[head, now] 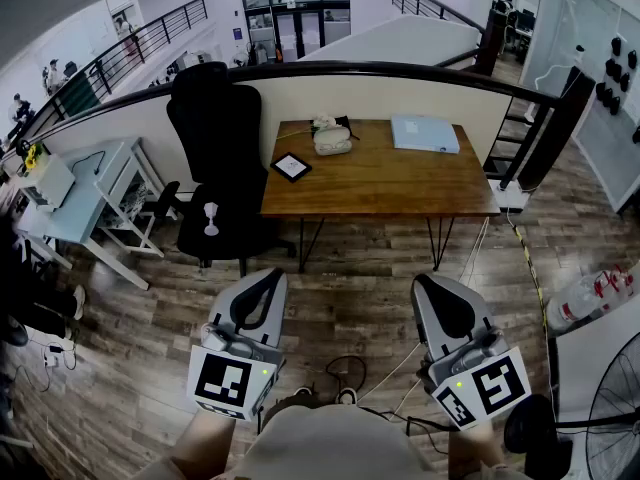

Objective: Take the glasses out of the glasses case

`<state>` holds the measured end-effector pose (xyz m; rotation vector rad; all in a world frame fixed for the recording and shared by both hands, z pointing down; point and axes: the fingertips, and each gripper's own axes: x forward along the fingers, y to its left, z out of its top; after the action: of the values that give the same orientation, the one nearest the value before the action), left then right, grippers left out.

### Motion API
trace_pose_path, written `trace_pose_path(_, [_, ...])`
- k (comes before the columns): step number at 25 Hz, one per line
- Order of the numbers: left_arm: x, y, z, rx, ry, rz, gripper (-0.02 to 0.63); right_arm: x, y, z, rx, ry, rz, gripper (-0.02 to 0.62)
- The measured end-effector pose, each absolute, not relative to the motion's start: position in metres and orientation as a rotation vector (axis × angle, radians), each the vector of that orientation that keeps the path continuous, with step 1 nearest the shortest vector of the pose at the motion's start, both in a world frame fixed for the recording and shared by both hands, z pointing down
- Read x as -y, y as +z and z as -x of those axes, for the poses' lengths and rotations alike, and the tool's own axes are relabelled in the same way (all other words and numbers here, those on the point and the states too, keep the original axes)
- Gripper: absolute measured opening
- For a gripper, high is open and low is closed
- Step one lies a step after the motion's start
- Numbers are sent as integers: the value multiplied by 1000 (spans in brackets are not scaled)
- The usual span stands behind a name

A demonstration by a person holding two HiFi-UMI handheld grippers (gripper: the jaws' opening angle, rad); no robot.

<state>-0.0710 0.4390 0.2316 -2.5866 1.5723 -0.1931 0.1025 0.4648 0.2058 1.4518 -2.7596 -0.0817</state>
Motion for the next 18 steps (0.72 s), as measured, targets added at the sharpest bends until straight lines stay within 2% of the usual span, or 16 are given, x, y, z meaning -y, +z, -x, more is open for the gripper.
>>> trace_pose_path(18, [-442,234,29,-1527,-206,2602,2,-469,213,-138,2816,-35,-1468,3])
